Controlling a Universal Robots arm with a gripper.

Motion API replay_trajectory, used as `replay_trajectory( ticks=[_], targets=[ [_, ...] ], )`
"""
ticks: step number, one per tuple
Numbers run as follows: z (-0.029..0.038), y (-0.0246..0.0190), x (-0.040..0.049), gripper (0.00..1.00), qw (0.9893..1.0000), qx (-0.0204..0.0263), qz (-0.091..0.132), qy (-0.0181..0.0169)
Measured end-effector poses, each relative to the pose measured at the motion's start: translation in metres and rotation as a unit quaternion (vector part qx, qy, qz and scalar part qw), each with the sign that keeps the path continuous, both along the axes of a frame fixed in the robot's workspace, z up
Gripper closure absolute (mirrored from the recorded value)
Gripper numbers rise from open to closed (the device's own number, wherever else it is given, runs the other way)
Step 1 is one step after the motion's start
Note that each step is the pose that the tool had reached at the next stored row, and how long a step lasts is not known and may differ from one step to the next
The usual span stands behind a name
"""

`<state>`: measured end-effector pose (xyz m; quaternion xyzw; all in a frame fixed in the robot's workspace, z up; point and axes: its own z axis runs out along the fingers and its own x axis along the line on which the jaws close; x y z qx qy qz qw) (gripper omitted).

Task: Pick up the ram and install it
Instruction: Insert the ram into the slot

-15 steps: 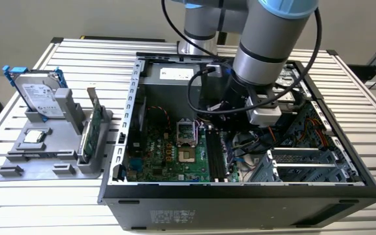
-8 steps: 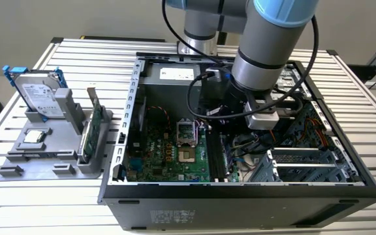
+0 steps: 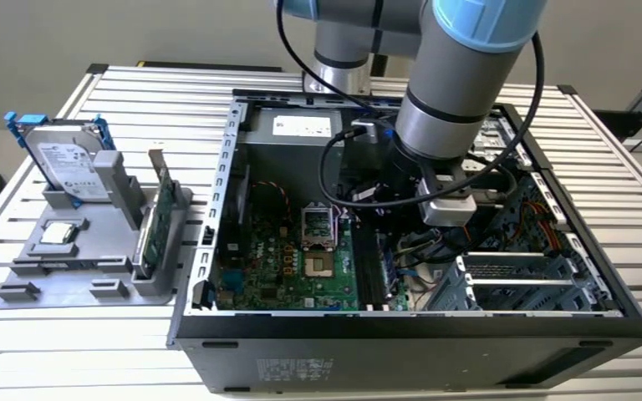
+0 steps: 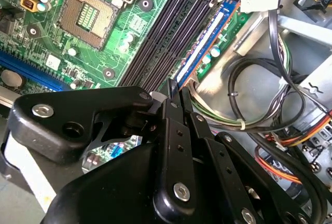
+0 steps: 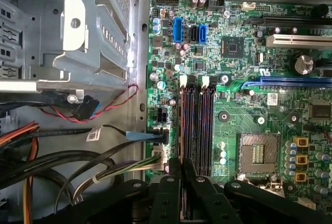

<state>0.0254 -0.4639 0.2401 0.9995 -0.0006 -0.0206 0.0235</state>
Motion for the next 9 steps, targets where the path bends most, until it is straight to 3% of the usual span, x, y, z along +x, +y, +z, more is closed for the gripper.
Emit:
replay_trajectory(
  ticks=[9],
  targets=[
    [-0.0028,0.0,0.0,1.0,1.0,0.0,0.0,0.0002]
  ],
)
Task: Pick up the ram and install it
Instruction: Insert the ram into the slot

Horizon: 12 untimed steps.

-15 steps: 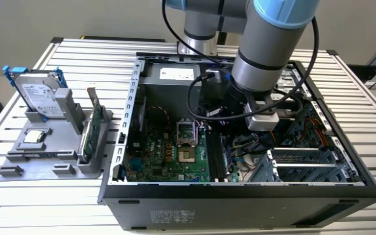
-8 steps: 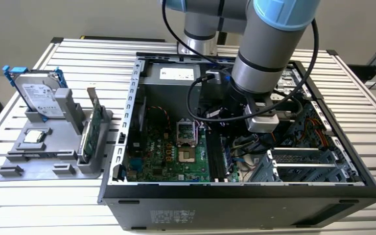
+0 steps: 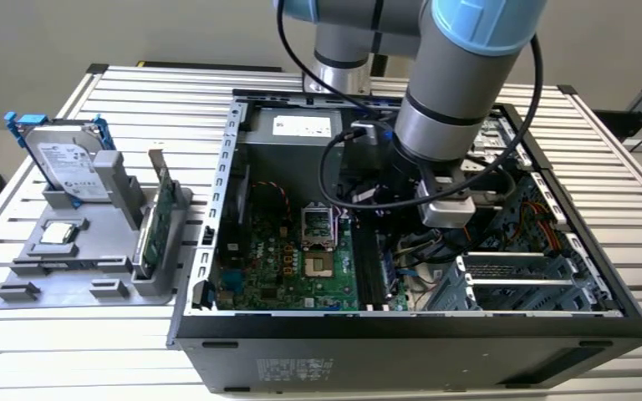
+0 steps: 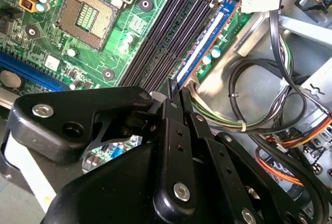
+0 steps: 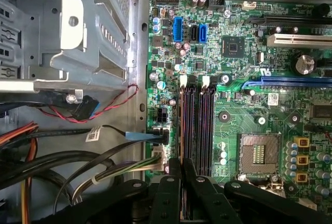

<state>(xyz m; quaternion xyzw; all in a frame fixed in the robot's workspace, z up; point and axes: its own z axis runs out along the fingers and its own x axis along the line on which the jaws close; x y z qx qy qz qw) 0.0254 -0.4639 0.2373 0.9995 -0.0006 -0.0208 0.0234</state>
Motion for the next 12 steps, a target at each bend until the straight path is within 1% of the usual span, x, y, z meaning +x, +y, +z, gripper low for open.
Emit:
replay_trajectory(
  ticks=[5,10,12],
  targets=[
    [-0.0035,-0.0002,0.0,1.0,1.0,-0.0001,0.0,0.0],
    [-0.009,-0.0004,0.0,1.0,1.0,-0.0004,0.0,0.0],
    [-0.0099,-0.0009,0.0,1.0,1.0,-0.0004,0.0,0.0]
  ],
)
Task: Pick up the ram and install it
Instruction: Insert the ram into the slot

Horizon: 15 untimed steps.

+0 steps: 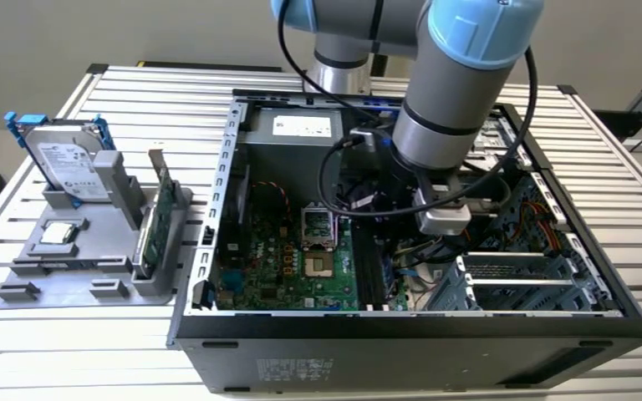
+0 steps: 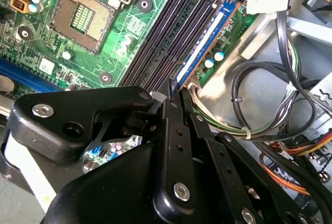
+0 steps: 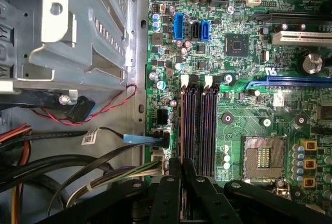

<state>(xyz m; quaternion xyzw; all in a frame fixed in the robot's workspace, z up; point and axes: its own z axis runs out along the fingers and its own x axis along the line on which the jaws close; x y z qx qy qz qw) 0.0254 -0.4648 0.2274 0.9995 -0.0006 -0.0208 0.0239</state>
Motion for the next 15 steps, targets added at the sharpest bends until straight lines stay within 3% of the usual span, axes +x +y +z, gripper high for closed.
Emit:
replay_trajectory(
  ticks=[6,15],
  targets=[
    [-0.0003,-0.003,0.0,1.0,1.0,0.0001,0.0,0.0],
    [-0.0033,-0.0032,-0.0007,1.0,1.0,0.0002,0.0,0.0]
  ],
)
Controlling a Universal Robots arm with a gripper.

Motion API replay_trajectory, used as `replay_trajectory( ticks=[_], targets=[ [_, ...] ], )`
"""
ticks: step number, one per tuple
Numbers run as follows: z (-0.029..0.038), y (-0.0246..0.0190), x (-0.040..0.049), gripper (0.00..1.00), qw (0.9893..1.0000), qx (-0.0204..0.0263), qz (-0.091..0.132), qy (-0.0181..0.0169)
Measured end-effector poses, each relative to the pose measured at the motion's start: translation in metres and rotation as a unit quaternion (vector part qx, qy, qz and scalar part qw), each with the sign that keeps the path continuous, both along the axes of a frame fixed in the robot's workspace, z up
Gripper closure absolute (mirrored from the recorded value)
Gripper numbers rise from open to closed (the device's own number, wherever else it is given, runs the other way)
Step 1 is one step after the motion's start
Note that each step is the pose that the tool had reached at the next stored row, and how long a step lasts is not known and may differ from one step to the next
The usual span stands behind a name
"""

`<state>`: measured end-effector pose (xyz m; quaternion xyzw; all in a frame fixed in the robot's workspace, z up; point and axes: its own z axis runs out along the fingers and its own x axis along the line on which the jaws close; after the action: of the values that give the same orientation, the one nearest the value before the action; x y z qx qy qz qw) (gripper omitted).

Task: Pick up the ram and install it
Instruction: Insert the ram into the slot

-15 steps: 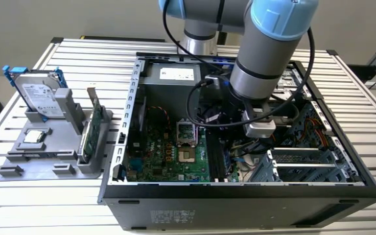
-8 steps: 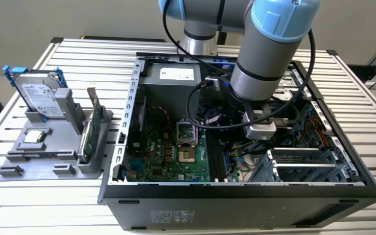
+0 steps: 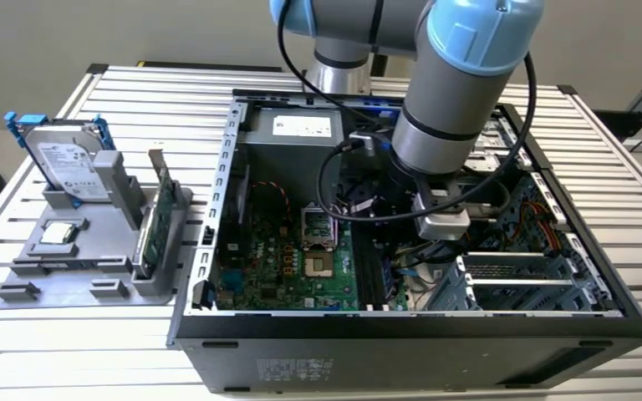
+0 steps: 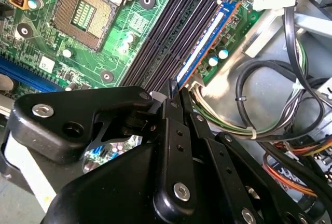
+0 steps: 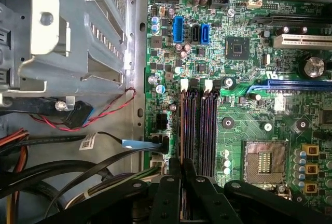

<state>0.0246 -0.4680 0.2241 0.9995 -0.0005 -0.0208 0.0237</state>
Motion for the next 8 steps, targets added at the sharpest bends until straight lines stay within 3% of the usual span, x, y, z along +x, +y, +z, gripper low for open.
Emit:
replay_trajectory(
  ticks=[8],
  targets=[
    [-0.0036,-0.0001,-0.0001,1.0,1.0,-0.0002,0.0,0.0]
  ],
)
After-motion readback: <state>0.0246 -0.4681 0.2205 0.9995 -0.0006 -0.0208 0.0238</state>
